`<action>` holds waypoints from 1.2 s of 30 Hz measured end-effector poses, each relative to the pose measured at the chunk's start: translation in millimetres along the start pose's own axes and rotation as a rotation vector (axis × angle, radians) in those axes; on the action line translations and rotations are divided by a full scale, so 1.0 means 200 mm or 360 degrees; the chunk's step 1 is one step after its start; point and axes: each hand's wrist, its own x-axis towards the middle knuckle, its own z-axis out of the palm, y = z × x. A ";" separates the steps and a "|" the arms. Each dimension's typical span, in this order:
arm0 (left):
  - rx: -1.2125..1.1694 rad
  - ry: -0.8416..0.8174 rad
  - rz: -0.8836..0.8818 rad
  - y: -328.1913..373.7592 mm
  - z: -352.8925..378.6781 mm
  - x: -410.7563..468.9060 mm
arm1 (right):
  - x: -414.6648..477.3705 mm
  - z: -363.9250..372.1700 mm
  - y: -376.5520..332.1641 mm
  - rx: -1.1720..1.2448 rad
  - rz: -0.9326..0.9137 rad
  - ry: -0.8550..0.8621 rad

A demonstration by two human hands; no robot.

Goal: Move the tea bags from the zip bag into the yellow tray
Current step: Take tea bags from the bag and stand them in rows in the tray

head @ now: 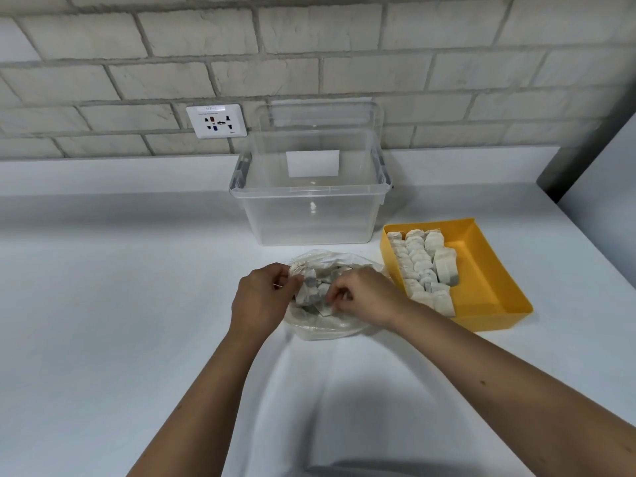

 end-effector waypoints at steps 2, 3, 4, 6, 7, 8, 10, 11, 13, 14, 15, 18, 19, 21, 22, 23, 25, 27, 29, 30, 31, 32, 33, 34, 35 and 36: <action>0.0008 -0.0009 0.0001 0.01 0.00 -0.01 | 0.03 0.07 0.02 -0.0160 0.0003 -0.0081; 0.0000 -0.0010 -0.0008 0.01 0.00 -0.02 | 0.04 0.10 0.04 -0.0191 0.0003 -0.0065; -0.0011 -0.0008 -0.0020 0.00 -0.01 -0.03 | 0.05 0.12 0.05 -0.0191 0.0003 -0.0019; -0.0027 -0.0003 -0.0043 -0.01 -0.03 -0.04 | 0.05 0.16 0.05 -0.0176 -0.0009 0.0076; -0.0033 0.0000 -0.0050 -0.01 -0.03 -0.04 | 0.06 0.18 0.05 -0.0182 -0.0031 0.0115; -0.0038 0.0006 -0.0053 -0.01 -0.04 -0.04 | 0.06 0.19 0.05 -0.0184 -0.0044 0.0147; -0.0042 0.0026 -0.0047 -0.01 -0.05 -0.04 | 0.04 0.16 0.06 -0.0109 -0.0004 0.0195; -0.0052 0.0037 -0.0041 -0.01 -0.06 -0.04 | 0.03 0.11 0.06 -0.0033 0.0029 0.0214; -0.0088 0.0046 -0.0034 0.01 -0.07 -0.03 | -0.01 -0.02 0.06 0.0174 0.0067 0.0214; -0.0107 0.0040 -0.0032 0.02 -0.06 -0.03 | -0.03 -0.10 0.05 0.0287 0.0062 0.0204; -0.0136 0.0022 -0.0027 0.03 -0.06 -0.03 | -0.06 -0.17 0.04 0.0407 0.0053 0.0189; -0.0284 -0.0075 -0.0019 0.08 -0.01 -0.02 | -0.14 -0.32 0.01 0.0695 0.0047 0.0147; -0.0320 -0.0114 -0.0018 0.10 0.01 -0.03 | -0.17 -0.35 0.01 0.0734 0.0057 0.0152; -0.0398 -0.0187 -0.0004 0.16 0.06 -0.04 | -0.21 -0.40 0.01 0.0864 0.0089 0.0151; -0.0439 -0.0216 0.0000 0.19 0.08 -0.04 | -0.23 -0.42 0.01 0.0921 0.0101 0.0149; -0.0456 -0.0243 0.0009 0.22 0.11 -0.05 | -0.25 -0.43 0.02 0.0947 0.0101 0.0157; -0.0483 -0.0269 0.0045 0.27 0.17 -0.05 | -0.28 -0.47 0.05 0.0933 0.0106 0.0167; -0.0489 -0.0274 0.0079 0.30 0.23 -0.04 | -0.31 -0.50 0.10 0.0883 0.0147 0.0146; -0.0456 -0.0272 0.0101 0.34 0.31 -0.05 | -0.36 -0.56 0.19 0.0736 0.0223 0.0107; -0.0458 -0.0274 0.0095 0.35 0.35 -0.05 | -0.38 -0.60 0.25 0.0608 0.0269 0.0103; -0.0472 -0.0278 0.0083 0.36 0.39 -0.05 | -0.39 -0.63 0.31 0.0442 0.0304 0.0126; -0.0484 -0.0281 0.0078 0.37 0.42 -0.05 | -0.39 -0.66 0.37 0.0255 0.0319 0.0165; -0.0487 -0.0288 0.0078 0.39 0.45 -0.05 | -0.40 -0.68 0.43 0.0072 0.0332 0.0205; -0.0490 -0.0293 0.0077 0.41 0.48 -0.05 | -0.40 -0.69 0.49 -0.0055 0.0350 0.0225; -0.0488 -0.0293 0.0081 0.43 0.51 -0.05 | -0.40 -0.69 0.55 -0.0116 0.0373 0.0215; -0.0482 -0.0290 0.0086 0.45 0.54 -0.05 | -0.41 -0.69 0.62 -0.0137 0.0399 0.0184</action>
